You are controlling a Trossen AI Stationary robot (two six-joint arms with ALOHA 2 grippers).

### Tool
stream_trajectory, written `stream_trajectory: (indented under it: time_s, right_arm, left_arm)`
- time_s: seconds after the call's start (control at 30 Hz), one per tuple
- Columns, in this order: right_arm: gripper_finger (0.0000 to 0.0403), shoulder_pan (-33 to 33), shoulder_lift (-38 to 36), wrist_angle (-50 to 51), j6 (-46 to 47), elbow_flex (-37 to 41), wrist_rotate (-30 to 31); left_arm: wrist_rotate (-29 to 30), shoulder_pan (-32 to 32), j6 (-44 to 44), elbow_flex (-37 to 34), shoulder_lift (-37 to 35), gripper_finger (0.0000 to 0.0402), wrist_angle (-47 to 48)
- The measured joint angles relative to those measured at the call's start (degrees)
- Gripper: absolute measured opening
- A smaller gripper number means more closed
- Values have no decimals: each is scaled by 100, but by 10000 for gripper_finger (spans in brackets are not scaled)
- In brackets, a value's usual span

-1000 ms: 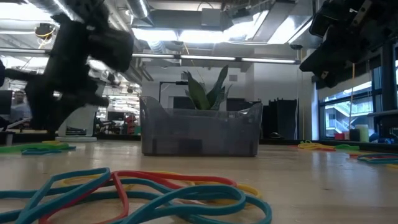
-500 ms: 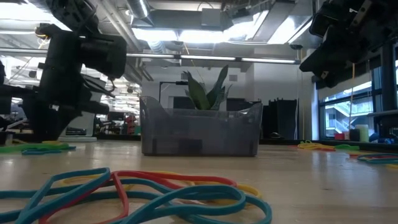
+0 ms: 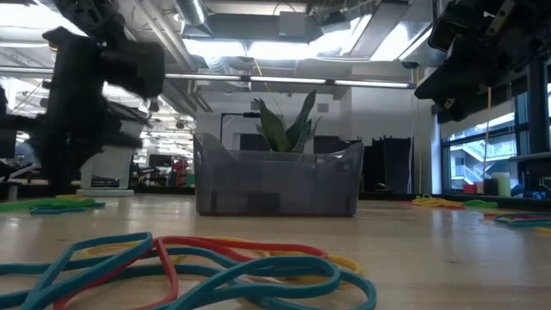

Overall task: Pick and place rubber bands into bin
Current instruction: Put the yellow rubber band into the black bin

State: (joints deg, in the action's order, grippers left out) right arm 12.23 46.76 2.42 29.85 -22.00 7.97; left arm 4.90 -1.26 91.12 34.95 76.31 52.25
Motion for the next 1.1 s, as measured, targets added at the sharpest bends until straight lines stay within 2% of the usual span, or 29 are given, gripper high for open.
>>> stream_trajectory:
  time_s: [0.23, 0.4, 0.57, 0.9, 1.1]
  right_arm:
    - [5, 0, 0, -14, -2, 0, 0]
    - [5, 0, 7, -42, -5, 0, 0]
    - [5, 0, 7, -44, -15, 0, 0]
    - [5, 2, 7, -96, -9, 0, 7]
    - [5, 2, 7, -94, -7, 0, 7]
  left_arm:
    - [597, 260, 345, 221, -1146, 1, 336]
    - [647, 321, 429, 272, -1499, 2, 807]
    - [649, 321, 243, 272, -1306, 11, 757]
    - [203, 315, -381, 274, -301, 77, 606]
    - [-160, 259, -734, 192, 328, 83, 319]
